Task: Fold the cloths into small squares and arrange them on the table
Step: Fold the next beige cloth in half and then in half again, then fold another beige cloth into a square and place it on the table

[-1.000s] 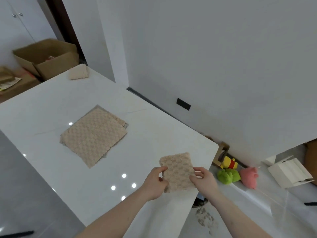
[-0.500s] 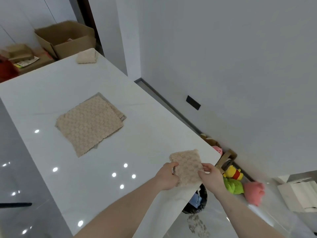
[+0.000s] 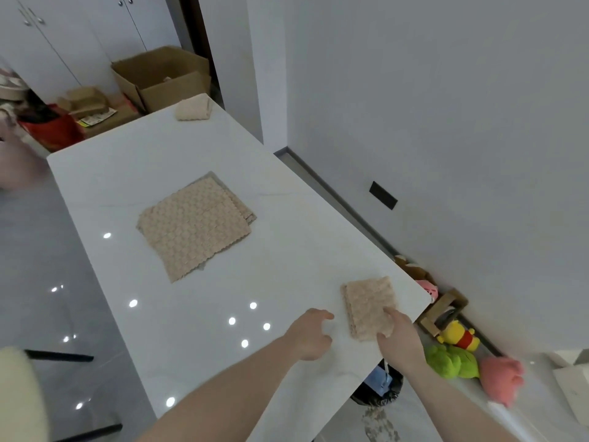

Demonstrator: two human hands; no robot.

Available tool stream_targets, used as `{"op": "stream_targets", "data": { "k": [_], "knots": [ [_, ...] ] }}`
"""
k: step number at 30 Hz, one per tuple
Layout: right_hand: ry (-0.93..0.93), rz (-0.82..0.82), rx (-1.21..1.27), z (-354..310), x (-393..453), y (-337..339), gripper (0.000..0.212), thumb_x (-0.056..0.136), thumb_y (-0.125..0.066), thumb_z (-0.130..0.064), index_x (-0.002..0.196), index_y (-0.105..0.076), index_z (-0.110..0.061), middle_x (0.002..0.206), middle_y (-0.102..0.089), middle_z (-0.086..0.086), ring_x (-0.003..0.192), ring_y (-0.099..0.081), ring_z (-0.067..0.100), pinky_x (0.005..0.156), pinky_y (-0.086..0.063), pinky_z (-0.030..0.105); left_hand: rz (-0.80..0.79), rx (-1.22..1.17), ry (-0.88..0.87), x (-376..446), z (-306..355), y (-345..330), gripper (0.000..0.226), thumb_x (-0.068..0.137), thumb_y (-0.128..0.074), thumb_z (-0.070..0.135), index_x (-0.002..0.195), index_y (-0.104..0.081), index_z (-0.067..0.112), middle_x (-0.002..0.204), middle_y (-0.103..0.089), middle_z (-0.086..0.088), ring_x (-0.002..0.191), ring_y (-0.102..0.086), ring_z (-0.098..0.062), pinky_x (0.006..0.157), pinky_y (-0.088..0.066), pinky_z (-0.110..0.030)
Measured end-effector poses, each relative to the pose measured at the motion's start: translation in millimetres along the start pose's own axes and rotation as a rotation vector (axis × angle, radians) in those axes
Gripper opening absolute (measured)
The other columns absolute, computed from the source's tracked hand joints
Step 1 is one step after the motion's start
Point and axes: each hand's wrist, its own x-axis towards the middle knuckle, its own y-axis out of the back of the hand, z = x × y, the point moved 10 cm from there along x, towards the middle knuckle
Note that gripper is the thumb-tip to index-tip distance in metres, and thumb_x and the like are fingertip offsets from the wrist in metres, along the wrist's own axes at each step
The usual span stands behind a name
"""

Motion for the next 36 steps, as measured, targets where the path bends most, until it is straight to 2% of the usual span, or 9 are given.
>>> {"op": "stream_targets", "data": {
  "k": [2, 6, 10, 14, 21, 27, 29, 32, 36],
  "knots": [
    [0.004, -0.05, 0.062, -15.9, -16.3, -20.4, 0.062, 0.091, -0.064, -0.014, 0.15, -0.044, -0.021, 0.157, -0.04, 0.004, 0.139, -0.045, 0.027, 0.111, -0.043, 0.039, 0.044, -0.021, 0.008, -27.3, -17.5, 18.0, 0.052, 0.095, -0.058, 0.023, 0.146, -0.048, 0.032, 0.154, -0.036, 0.008, 0.132, -0.048, -0.014, 0.109, -0.043, -0.029],
    [0.098, -0.144, 0.234, -87.6, -59.3, -62.7, 0.054, 0.095, -0.063, -0.018, 0.146, -0.046, -0.026, 0.152, -0.04, -0.002, 0.134, -0.047, 0.018, 0.098, -0.047, 0.028, 0.199, -0.082, 0.004, -95.8, -58.1, 71.0, 0.04, 0.095, -0.062, 0.025, 0.134, -0.057, 0.034, 0.141, -0.045, 0.016, 0.12, -0.053, -0.005, 0.092, -0.048, -0.018],
    [0.2, -0.208, 0.379, -167.0, -107.8, -98.5, 0.051, 0.094, -0.063, -0.022, 0.141, -0.047, -0.035, 0.144, -0.042, -0.015, 0.133, -0.046, 0.008, 0.1, -0.047, 0.026, 0.357, -0.135, 0.021, -164.5, -104.3, 132.8, 0.035, 0.093, -0.064, 0.029, 0.124, -0.058, 0.043, 0.136, -0.046, 0.024, 0.12, -0.054, 0.0, 0.094, -0.046, -0.018],
    [0.246, -0.23, 0.473, -221.5, -143.9, -119.3, 0.047, 0.092, -0.064, -0.023, 0.131, -0.048, -0.045, 0.136, -0.046, -0.024, 0.126, -0.049, 0.002, 0.096, -0.043, 0.019, 0.458, -0.112, 0.0, -211.7, -141.5, 185.9, 0.035, 0.093, -0.065, 0.028, 0.124, -0.059, 0.044, 0.135, -0.044, 0.029, 0.117, -0.051, 0.007, 0.093, -0.044, -0.017],
    [0.19, -0.087, 0.52, -281.1, -175.7, -134.2, 0.045, 0.092, -0.065, -0.025, 0.132, -0.052, -0.043, 0.136, -0.048, -0.027, 0.121, -0.053, 0.0, 0.084, -0.045, 0.014, 0.357, 0.039, -0.136, -209.2, -182.5, 257.0, 0.037, 0.092, -0.067, 0.032, 0.125, -0.057, 0.046, 0.142, -0.04, 0.029, 0.12, -0.049, 0.009, 0.098, -0.043, -0.02],
    [0.144, 0.026, 0.564, -313.8, -212.8, -144.8, 0.043, 0.092, -0.065, -0.024, 0.129, -0.054, -0.042, 0.134, -0.05, -0.028, 0.119, -0.053, -0.004, 0.097, -0.049, 0.021, 0.306, 0.114, -0.26, -217.3, -180.0, 302.8, 0.038, 0.093, -0.064, 0.035, 0.129, -0.056, 0.045, 0.143, -0.035, 0.031, 0.109, -0.051, 0.016, 0.096, -0.046, -0.021],
    [0.147, 0.039, 0.563, -320.8, -226.4, -147.6, 0.043, 0.091, -0.065, -0.024, 0.128, -0.054, -0.043, 0.135, -0.05, -0.028, 0.118, -0.053, -0.006, 0.098, -0.05, 0.022, 0.306, 0.104, -0.297, -224.9, -179.4, 308.9, 0.038, 0.093, -0.064, 0.035, 0.129, -0.056, 0.045, 0.143, -0.036, 0.031, 0.109, -0.053, 0.012, 0.097, -0.047, -0.022],
    [0.164, 0.054, 0.535, -328.5, -242.7, -147.9, 0.043, 0.092, -0.065, -0.025, 0.129, -0.054, -0.043, 0.134, -0.05, -0.029, 0.118, -0.053, -0.007, 0.097, -0.05, 0.022, 0.295, 0.089, -0.306, -233.3, -185.7, 311.6, 0.038, 0.093, -0.066, 0.035, 0.128, -0.057, 0.045, 0.144, -0.037, 0.03, 0.098, -0.061, 0.004, 0.095, -0.048, -0.023],
    [0.173, 0.075, 0.55, -333.0, -259.9, -142.7, 0.042, 0.091, -0.066, -0.025, 0.127, -0.056, -0.045, 0.133, -0.05, -0.031, 0.117, -0.054, -0.008, 0.097, -0.054, 0.028, 0.317, 0.071, -0.315, -253.9, -191.3, 311.5, 0.04, 0.092, -0.066, 0.034, 0.129, -0.057, 0.044, 0.145, -0.037, 0.027, 0.102, -0.058, 0.008, 0.1, -0.047, -0.027]
  ]
}}
